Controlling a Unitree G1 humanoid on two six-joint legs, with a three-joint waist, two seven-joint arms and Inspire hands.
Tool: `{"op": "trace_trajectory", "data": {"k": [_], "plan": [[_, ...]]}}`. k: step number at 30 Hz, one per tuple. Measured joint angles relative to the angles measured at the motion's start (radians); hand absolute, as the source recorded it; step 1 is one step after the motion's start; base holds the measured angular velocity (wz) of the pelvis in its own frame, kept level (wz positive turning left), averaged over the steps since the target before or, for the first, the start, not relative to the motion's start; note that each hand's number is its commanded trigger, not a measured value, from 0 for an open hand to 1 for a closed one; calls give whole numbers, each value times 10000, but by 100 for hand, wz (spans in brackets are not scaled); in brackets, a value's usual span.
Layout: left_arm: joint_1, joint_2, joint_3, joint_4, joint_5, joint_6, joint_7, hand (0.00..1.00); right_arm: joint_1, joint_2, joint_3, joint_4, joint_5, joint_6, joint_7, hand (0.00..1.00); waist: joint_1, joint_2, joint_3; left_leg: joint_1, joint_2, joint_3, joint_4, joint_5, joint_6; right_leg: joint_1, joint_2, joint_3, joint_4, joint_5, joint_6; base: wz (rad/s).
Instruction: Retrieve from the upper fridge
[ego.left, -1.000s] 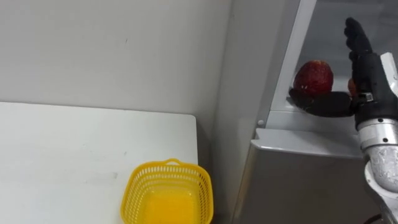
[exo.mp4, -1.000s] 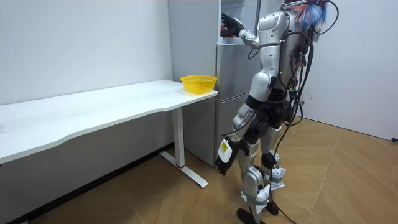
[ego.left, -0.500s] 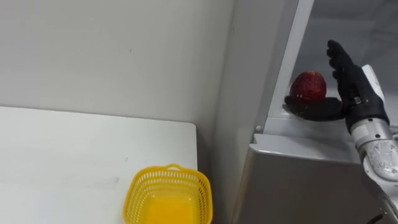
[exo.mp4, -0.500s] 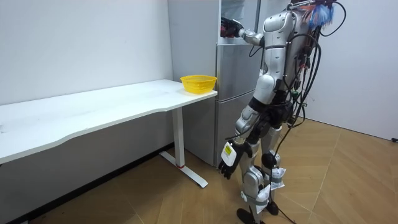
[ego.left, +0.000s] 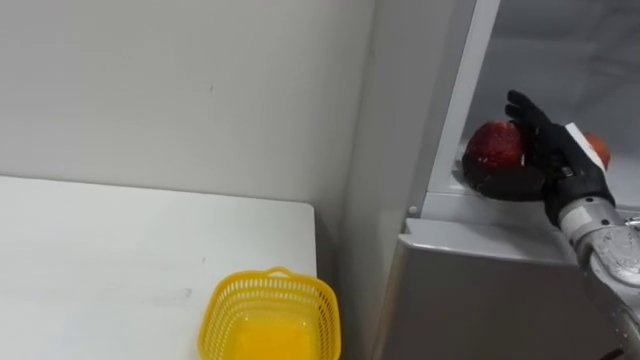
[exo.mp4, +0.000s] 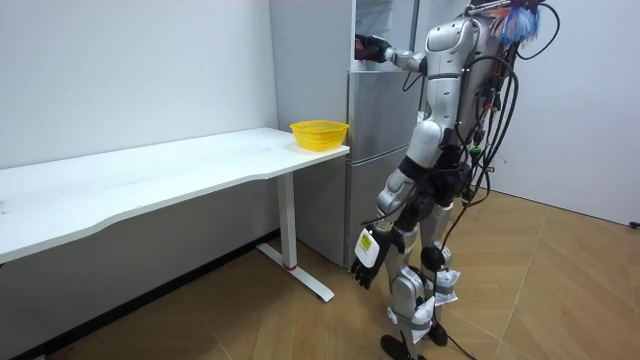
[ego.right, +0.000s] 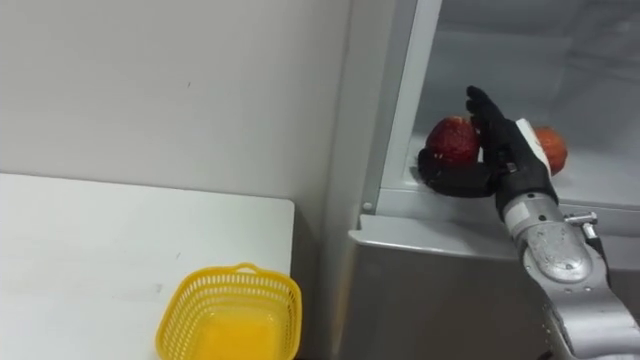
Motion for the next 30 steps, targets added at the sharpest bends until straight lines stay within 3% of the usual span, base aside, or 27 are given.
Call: {"op": "trace_trajectory", "data": {"k": [4, 6, 7, 21, 30], "plan": [[-27, 2, 0, 0, -12, 27, -16, 0, -126, -40, 35, 183, 137, 17, 237, 0, -9, -18, 6, -5, 2, 30, -11, 0, 0, -24, -2, 2, -3, -2, 0, 0], [-24, 12, 1, -19, 14, 53, -73, 0, -191, -120, 37, 216, 136, 169, 429, 73, 7, -32, 6, -6, 2, 77, -16, -1, 0, -91, -2, 25, -2, -4, 1, -2], [-23, 13, 1, -26, 14, 58, -89, 0, -226, -136, 40, 222, 139, 217, 476, 100, 13, -33, 7, -10, 3, 79, -19, -1, 0, -109, -2, 36, -3, -5, 1, -5], [-55, 184, -78, 277, -75, 213, -321, 0, -687, -347, -58, 1017, 877, 430, 2077, 100, -54, -153, 5, 153, 4, 27, -86, -2, -1, 175, 51, 123, -151, 14, 13, 0], [-104, 185, -98, 302, -71, 267, -328, 0, -873, -409, -145, 1129, 1077, 435, 2223, 100, -12, -194, 37, 168, 11, 90, -171, -2, -3, 134, 70, 153, -200, 11, 15, 0]]}}
